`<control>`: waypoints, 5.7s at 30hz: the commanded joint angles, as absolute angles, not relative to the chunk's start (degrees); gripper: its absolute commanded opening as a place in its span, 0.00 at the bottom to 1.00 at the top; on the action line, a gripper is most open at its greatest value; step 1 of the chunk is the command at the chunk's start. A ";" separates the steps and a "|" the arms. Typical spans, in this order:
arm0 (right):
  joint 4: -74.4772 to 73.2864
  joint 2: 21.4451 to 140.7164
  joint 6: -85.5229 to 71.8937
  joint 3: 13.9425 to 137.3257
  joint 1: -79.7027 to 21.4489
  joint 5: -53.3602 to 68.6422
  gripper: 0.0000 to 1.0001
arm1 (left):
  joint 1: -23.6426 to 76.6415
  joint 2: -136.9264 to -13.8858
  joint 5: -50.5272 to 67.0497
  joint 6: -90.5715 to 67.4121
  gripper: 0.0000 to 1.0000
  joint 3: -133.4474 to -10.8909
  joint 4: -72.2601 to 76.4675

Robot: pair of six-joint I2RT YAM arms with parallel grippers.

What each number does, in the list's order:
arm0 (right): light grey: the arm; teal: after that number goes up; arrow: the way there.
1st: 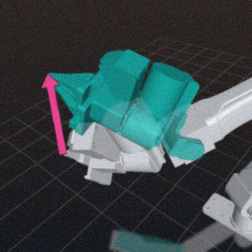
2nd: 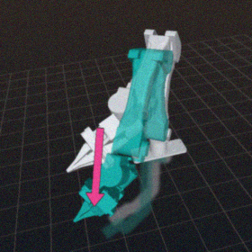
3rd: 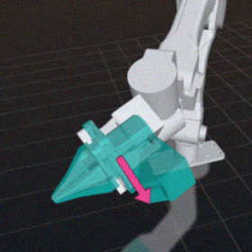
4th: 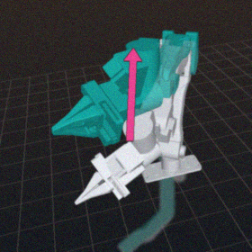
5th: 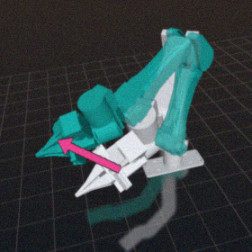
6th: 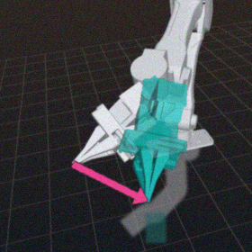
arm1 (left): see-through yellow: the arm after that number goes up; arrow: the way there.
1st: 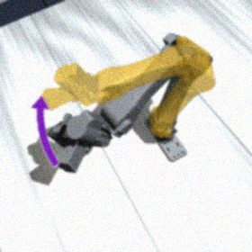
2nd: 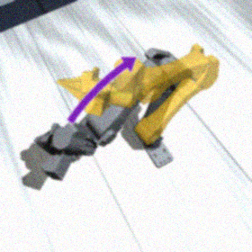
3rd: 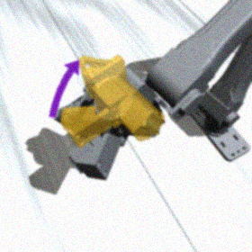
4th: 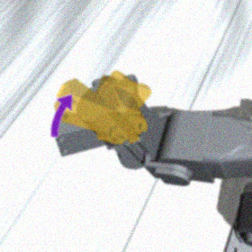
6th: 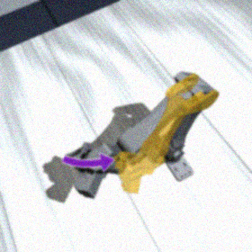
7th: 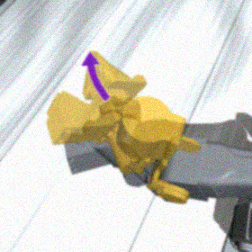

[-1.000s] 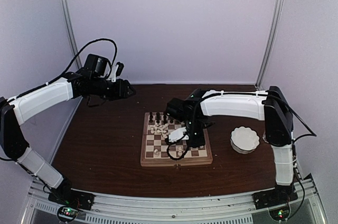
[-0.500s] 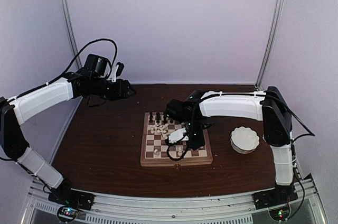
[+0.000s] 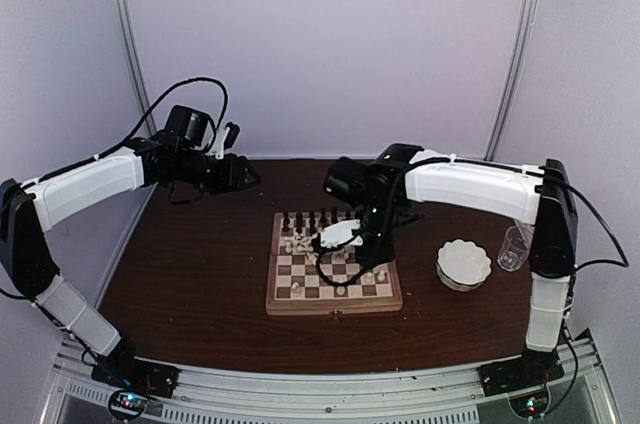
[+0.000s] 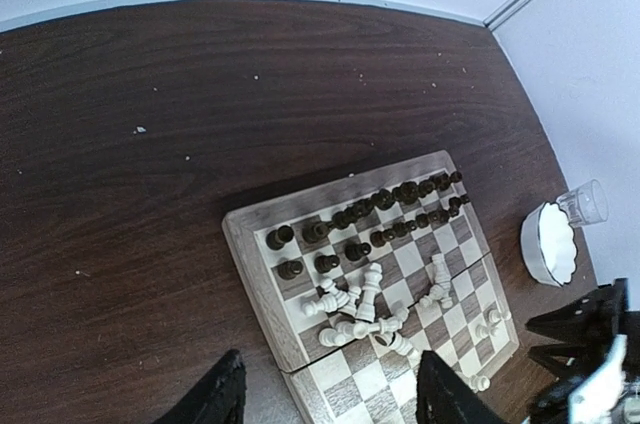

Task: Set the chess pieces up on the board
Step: Place the pawn at g2, then pick up the chess pile from the chessboard, then pick up the pawn from the chess pile.

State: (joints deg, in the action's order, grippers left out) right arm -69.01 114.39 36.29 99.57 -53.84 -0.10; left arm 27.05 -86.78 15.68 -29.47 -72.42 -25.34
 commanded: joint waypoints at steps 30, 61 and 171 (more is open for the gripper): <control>-52.04 113.11 62.41 95.09 -41.54 17.55 0.41 | 27.25 -93.38 29.94 -25.82 0.54 -74.68 -20.19; -62.22 129.03 65.61 109.53 -41.49 17.02 0.52 | 27.25 -92.98 30.10 -26.37 0.54 -75.32 -21.53; -36.24 97.68 7.06 92.13 -33.40 58.45 0.06 | 45.37 -106.52 28.55 -54.17 0.54 -51.38 80.95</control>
